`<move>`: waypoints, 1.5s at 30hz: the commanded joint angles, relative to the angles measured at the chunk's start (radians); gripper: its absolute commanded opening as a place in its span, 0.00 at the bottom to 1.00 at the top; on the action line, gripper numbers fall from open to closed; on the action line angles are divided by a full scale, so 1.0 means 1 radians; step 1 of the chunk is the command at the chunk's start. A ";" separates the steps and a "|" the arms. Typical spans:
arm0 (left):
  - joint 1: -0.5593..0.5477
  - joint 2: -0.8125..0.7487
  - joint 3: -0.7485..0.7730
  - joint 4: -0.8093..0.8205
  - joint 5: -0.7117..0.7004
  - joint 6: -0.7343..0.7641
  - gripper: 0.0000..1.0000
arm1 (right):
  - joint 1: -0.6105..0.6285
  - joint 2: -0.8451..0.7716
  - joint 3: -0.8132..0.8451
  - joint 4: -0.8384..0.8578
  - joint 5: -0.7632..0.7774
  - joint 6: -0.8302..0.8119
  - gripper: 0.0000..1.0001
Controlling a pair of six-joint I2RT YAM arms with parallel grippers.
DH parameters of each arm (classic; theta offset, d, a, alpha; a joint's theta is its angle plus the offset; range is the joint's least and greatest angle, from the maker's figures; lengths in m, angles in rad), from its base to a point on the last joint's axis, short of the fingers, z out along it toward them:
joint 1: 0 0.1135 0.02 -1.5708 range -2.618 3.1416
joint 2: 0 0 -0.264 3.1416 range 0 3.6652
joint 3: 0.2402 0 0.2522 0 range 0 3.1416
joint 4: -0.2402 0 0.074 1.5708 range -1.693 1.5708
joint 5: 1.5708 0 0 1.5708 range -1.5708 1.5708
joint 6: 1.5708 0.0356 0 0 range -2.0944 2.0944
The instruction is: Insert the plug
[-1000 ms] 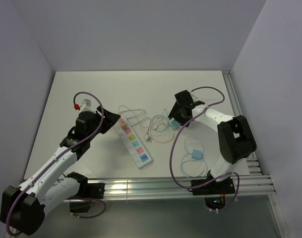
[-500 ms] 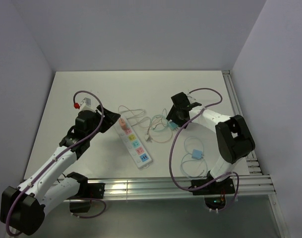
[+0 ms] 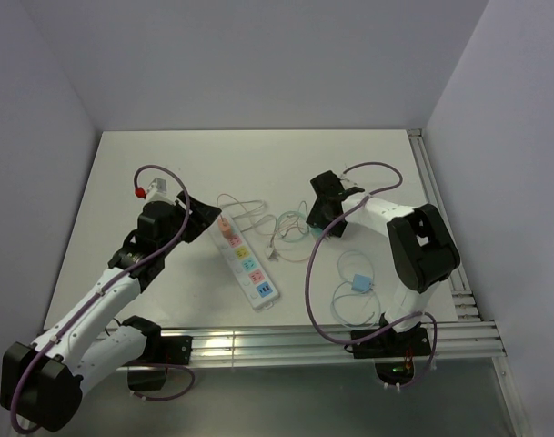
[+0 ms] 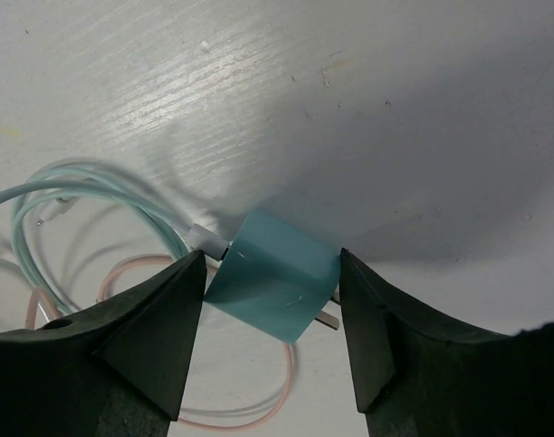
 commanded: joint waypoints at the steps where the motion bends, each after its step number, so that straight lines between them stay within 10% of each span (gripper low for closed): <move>1: -0.005 0.000 0.031 0.028 0.009 0.016 0.65 | 0.006 -0.012 0.009 0.013 0.039 -0.009 0.64; 12: -0.003 -0.061 0.039 -0.001 0.002 0.039 0.64 | -0.008 -0.179 -0.036 0.050 0.071 -0.079 0.00; 28: -0.005 -0.064 0.059 0.005 0.039 0.050 0.63 | -0.080 -0.607 0.255 0.015 0.300 -0.371 0.00; 45: -0.005 -0.069 0.099 -0.015 0.073 0.088 0.62 | -0.106 -0.584 0.447 0.047 0.485 -0.544 0.00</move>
